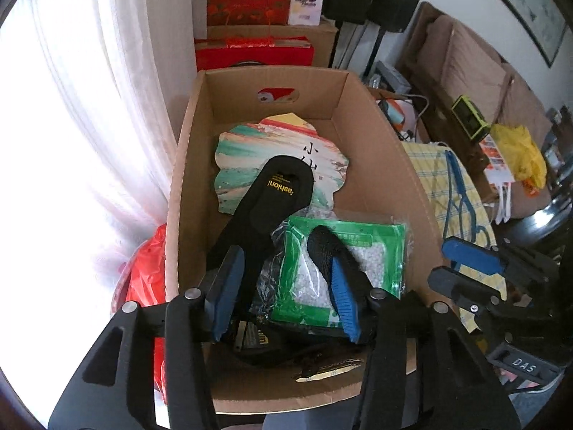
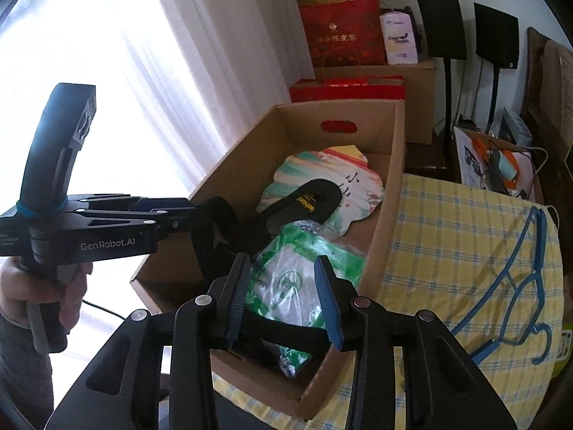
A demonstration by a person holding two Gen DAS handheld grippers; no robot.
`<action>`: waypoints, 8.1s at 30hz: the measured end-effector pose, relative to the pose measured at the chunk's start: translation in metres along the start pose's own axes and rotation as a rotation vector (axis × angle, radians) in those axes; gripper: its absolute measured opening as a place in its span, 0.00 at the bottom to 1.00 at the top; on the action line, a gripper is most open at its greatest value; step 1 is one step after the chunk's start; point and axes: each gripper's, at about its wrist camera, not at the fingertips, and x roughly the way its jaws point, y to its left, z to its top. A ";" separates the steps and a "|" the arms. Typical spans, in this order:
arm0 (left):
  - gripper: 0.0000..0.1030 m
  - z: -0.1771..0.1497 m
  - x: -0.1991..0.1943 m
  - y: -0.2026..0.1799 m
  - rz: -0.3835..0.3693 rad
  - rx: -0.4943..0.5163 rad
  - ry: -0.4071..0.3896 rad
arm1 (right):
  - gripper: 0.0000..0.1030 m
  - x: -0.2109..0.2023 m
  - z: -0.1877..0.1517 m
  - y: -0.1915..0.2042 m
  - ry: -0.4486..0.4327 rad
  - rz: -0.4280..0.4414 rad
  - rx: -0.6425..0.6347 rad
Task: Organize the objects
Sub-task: 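Push the black strap into the box and open the left gripper, then move both grippers over the blue plastic hanger on the table, then close the left gripper on the hanger's bar and lift it, then carry the blue hanger into the box and open the left gripper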
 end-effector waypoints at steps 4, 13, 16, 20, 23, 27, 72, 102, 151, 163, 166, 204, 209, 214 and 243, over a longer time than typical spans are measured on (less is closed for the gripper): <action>0.45 0.004 0.005 -0.004 0.062 0.020 0.026 | 0.39 -0.006 -0.003 -0.002 -0.002 -0.009 0.000; 0.70 -0.008 0.012 -0.001 0.058 0.034 0.093 | 0.42 -0.019 -0.008 -0.014 -0.011 -0.035 0.022; 0.70 -0.010 0.005 0.002 0.041 -0.003 0.052 | 0.42 -0.021 -0.009 -0.017 -0.014 -0.045 0.029; 0.71 -0.013 -0.009 0.002 0.041 -0.043 -0.041 | 0.45 -0.022 -0.013 -0.021 -0.016 -0.062 0.032; 0.74 -0.016 -0.017 0.001 0.018 -0.075 -0.091 | 0.53 -0.027 -0.014 -0.025 -0.023 -0.082 0.032; 0.74 -0.017 -0.024 -0.004 0.000 -0.097 -0.135 | 0.64 -0.034 -0.013 -0.031 -0.039 -0.119 0.041; 0.99 -0.028 0.015 -0.197 -0.163 0.161 -0.094 | 1.00 -0.131 -0.063 -0.168 -0.086 -0.372 0.272; 0.91 -0.012 0.115 -0.273 -0.130 0.258 0.006 | 0.68 -0.101 -0.131 -0.274 0.033 -0.421 0.520; 0.46 -0.016 0.173 -0.283 -0.184 0.186 0.107 | 0.09 -0.034 -0.064 -0.276 0.070 -0.394 0.445; 0.21 -0.024 0.172 -0.274 -0.167 0.165 0.149 | 0.16 -0.043 -0.065 -0.264 0.113 -0.443 0.435; 0.23 -0.028 0.174 -0.271 -0.165 0.161 0.163 | 0.21 -0.045 -0.079 -0.268 0.136 -0.455 0.454; 0.09 -0.005 0.061 -0.248 -0.180 0.194 -0.062 | 0.11 -0.099 -0.045 -0.207 -0.042 -0.349 0.394; 0.09 -0.004 0.041 -0.231 -0.169 0.176 -0.092 | 0.11 -0.103 -0.032 -0.185 -0.057 -0.332 0.356; 0.09 -0.002 0.023 -0.212 -0.155 0.156 -0.117 | 0.11 -0.100 -0.021 -0.164 -0.065 -0.316 0.325; 0.09 0.007 -0.018 -0.089 -0.072 0.035 -0.162 | 0.12 -0.040 0.039 -0.059 -0.056 -0.204 0.181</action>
